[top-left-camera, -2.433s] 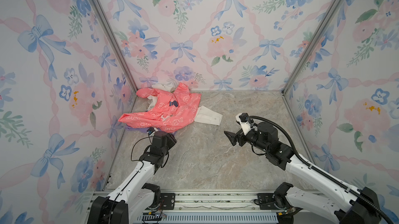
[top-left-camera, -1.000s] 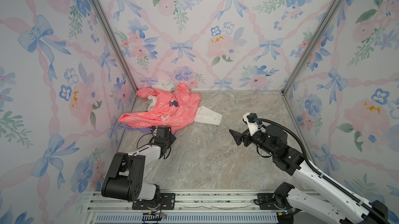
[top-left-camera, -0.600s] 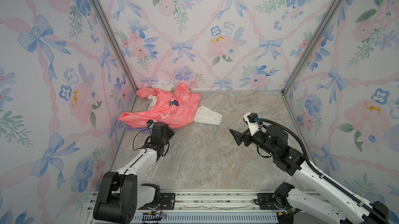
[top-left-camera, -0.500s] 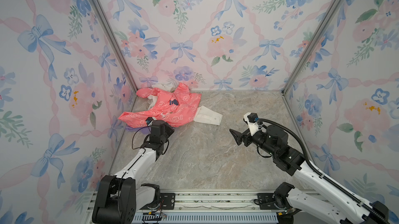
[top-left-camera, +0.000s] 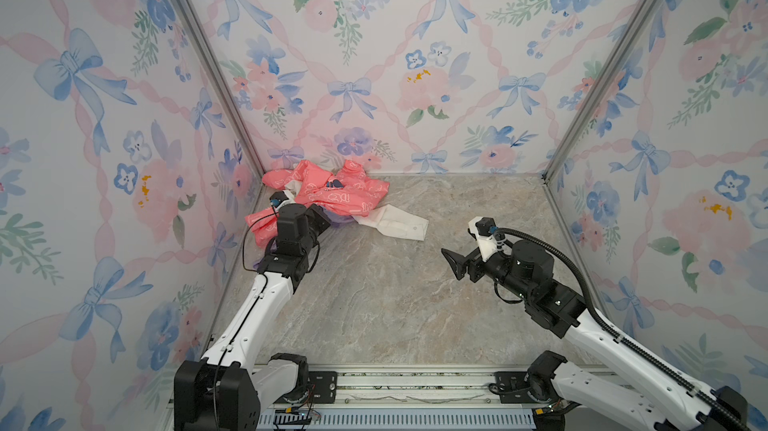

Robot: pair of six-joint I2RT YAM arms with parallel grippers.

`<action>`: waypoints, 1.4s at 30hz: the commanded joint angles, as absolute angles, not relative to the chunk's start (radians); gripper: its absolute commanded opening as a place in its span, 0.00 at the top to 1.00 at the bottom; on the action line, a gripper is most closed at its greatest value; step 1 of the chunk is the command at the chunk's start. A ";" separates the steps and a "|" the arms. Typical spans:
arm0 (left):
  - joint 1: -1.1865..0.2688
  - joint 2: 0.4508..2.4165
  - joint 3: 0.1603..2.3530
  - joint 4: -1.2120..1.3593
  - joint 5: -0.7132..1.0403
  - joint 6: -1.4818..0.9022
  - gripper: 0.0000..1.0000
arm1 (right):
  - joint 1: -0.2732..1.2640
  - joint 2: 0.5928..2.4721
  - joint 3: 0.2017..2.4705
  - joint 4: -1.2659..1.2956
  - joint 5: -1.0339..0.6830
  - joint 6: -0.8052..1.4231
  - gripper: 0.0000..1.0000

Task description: Pick out a specific cloth from the pile

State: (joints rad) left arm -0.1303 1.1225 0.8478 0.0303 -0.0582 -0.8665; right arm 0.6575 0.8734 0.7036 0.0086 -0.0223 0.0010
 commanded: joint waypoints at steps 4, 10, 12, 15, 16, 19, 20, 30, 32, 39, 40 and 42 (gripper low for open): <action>-0.120 1.119 0.979 0.046 -0.036 -0.819 1.00 | 0.671 0.863 0.699 -0.019 -0.031 0.020 0.03; -0.115 1.160 1.112 0.018 -0.040 -0.791 1.00 | 0.671 0.839 0.695 -0.041 -0.026 0.019 0.03; -0.114 1.175 1.159 0.012 -0.036 -0.785 1.00 | 0.672 0.832 0.691 -0.044 -0.025 0.017 0.03; -0.113 1.200 1.230 0.009 -0.022 -0.783 1.00 | 0.671 0.824 0.688 -0.051 -0.024 0.020 0.03; -0.113 1.210 1.257 0.005 -0.017 -0.783 1.00 | 0.672 0.823 0.686 -0.053 -0.023 0.021 0.03; -0.113 1.231 1.324 0.000 0.005 -0.786 1.00 | 0.672 0.817 0.683 -0.056 -0.023 0.020 0.03; -0.113 1.234 1.341 0.000 0.012 -0.786 1.00 | 0.672 0.816 0.680 -0.056 -0.023 0.023 0.03; -0.168 1.190 1.308 0.000 0.032 -0.772 1.00 | 0.673 0.845 0.678 -0.033 -0.036 0.038 0.03; -0.200 1.183 1.264 0.000 0.021 -0.754 1.00 | 0.676 0.860 0.682 -0.027 -0.042 0.042 0.03; -0.370 1.179 1.076 0.000 0.007 -0.707 1.00 | 0.698 0.916 0.696 0.001 -0.043 0.048 0.03; -0.399 1.182 1.052 0.001 0.002 -0.703 1.00 | 0.702 0.921 0.696 0.005 -0.042 0.048 0.03; -0.472 1.194 0.996 0.001 -0.017 -0.700 1.00 | 0.705 0.928 0.698 0.012 -0.029 0.051 0.03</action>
